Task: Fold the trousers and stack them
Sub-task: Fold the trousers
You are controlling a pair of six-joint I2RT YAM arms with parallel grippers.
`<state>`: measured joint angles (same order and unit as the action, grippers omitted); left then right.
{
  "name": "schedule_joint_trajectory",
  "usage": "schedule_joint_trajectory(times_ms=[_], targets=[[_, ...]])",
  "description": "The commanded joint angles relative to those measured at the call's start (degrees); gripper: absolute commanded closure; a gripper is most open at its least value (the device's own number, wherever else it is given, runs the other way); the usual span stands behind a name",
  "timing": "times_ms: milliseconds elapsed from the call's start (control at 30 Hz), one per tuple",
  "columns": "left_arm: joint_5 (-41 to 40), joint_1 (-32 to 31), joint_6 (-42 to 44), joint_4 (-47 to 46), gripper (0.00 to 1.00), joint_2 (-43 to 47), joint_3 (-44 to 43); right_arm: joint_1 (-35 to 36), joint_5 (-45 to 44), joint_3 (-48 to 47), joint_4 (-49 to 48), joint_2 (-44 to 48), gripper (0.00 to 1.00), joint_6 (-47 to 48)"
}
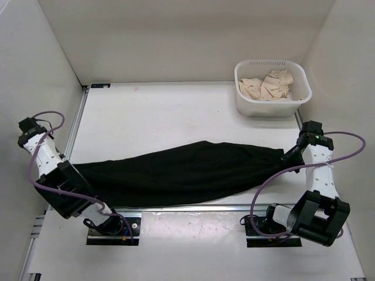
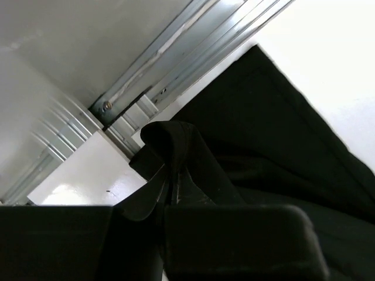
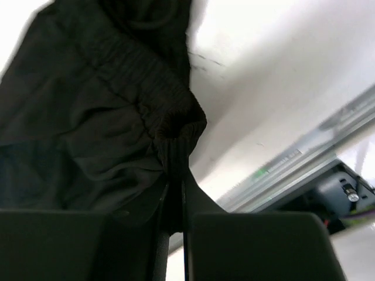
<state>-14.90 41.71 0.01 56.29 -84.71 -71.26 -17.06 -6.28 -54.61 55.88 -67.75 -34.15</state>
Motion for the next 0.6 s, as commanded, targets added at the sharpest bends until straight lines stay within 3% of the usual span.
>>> schedule_joint_trajectory(times_ms=[0, 100, 433, 500, 567], targets=[[-1.7, 1.6, 0.0, -3.1, 0.86, 1.1, 1.9, -1.2, -1.0, 0.7, 1.2, 0.2, 1.00, 2.5], [-1.7, 2.4, 0.0, -3.1, 0.86, 1.1, 1.9, -1.2, -1.0, -0.8, 1.2, 0.2, 1.00, 3.0], [4.3, -1.1, 0.0, -2.6, 0.86, -3.4, -19.5, -1.2, 4.9, -20.3, 1.9, -9.9, 1.00, 4.3], [3.1, -1.1, 0.0, -2.6, 0.86, -2.7, -19.1, -1.2, 5.6, -19.2, 2.6, -8.6, 1.00, 4.3], [1.7, -1.1, 0.0, -3.2, 0.86, -0.3, -13.2, -1.2, 5.6, -13.1, 2.6, -5.2, 1.00, 3.7]])
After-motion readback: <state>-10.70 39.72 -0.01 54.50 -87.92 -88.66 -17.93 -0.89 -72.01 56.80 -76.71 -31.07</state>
